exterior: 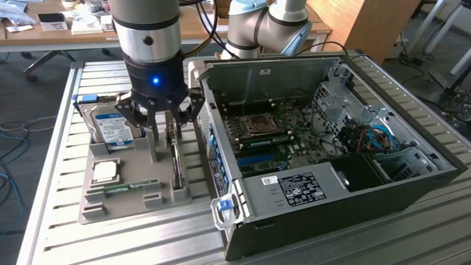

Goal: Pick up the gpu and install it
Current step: 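Pick up the gpu and move the gpu toward the slot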

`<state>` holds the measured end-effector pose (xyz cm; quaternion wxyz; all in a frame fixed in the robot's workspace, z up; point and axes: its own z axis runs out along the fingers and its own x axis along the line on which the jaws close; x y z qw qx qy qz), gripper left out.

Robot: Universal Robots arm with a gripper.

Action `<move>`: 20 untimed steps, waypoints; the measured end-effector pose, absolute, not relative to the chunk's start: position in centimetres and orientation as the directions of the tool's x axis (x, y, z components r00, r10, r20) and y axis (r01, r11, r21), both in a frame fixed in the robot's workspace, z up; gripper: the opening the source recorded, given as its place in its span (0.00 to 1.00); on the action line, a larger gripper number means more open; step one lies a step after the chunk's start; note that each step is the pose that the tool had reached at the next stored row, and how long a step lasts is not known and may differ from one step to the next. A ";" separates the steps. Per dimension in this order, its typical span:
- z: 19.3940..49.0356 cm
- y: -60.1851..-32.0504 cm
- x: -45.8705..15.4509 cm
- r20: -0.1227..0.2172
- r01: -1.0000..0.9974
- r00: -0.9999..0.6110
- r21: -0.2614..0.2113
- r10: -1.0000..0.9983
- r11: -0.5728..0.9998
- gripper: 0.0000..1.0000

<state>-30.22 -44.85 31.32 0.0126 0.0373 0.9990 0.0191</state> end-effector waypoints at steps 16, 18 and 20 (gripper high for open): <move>30.9 -44.8 -30.2 -0.024 0.074 -0.997 0.039 0.075 0.996 0.47; 30.8 -44.8 -30.2 -0.024 0.074 -0.997 0.039 0.075 0.996 0.47; 30.8 -44.9 -30.2 -0.024 0.074 -0.997 0.039 0.075 0.996 0.47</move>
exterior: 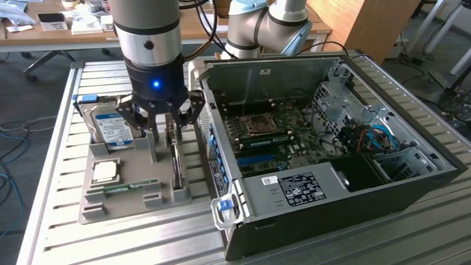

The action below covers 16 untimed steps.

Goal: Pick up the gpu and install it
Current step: 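Pick up the gpu and move the gpu toward the slot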

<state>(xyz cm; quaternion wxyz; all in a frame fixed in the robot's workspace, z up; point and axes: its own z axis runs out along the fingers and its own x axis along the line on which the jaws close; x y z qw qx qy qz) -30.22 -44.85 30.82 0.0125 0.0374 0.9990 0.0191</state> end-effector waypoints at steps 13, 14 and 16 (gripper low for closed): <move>30.4 -44.8 -30.2 -0.024 0.074 -0.997 0.039 0.075 0.996 0.47; 30.3 -44.8 -30.2 -0.024 0.074 -0.997 0.039 0.075 0.996 0.47; 30.2 -44.8 -30.2 -0.024 0.074 -0.997 0.039 0.075 0.996 0.47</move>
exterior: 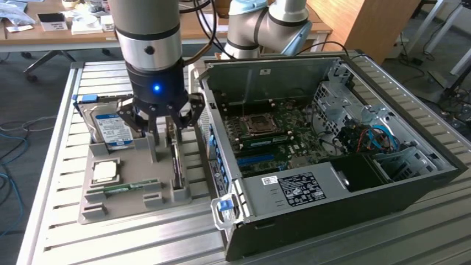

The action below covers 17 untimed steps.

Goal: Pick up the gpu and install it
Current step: 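Pick up the gpu and move the gpu toward the slot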

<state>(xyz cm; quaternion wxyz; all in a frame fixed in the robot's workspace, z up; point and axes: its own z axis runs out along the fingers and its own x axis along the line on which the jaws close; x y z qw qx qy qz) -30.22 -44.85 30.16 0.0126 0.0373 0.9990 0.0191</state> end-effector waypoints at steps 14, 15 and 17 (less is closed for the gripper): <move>29.4 -44.9 -30.2 -0.024 0.074 -0.997 0.039 0.075 0.996 0.47; 29.4 -44.9 -30.2 -0.024 0.074 -0.997 0.039 0.075 0.996 0.47; 29.4 -44.8 -30.2 -0.024 0.074 -0.997 0.039 0.075 0.996 0.47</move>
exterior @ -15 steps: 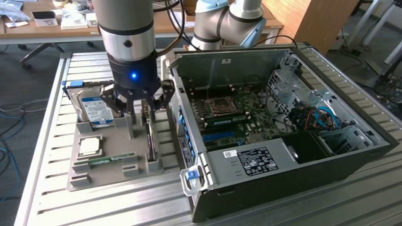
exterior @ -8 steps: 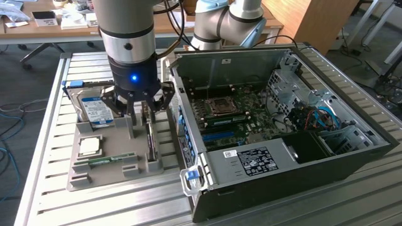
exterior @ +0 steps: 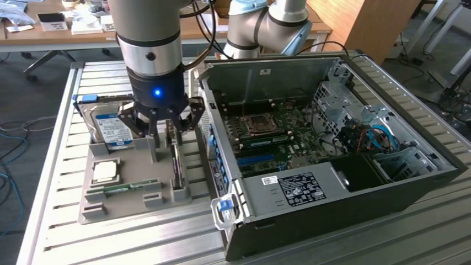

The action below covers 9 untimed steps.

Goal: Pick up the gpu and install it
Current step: 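Pick up the gpu and move the gpu toward the slot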

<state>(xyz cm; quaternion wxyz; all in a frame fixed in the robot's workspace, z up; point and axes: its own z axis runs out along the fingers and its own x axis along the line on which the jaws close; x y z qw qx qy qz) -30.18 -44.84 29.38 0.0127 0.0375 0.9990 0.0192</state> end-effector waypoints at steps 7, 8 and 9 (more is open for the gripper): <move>29.2 -44.8 -29.9 -0.024 0.074 -0.997 0.039 0.075 0.996 0.47; 29.1 -44.8 -29.9 -0.024 0.074 -0.997 0.039 0.075 0.996 0.47; 29.0 -44.8 -29.8 -0.024 0.074 -0.997 0.039 0.075 0.996 0.47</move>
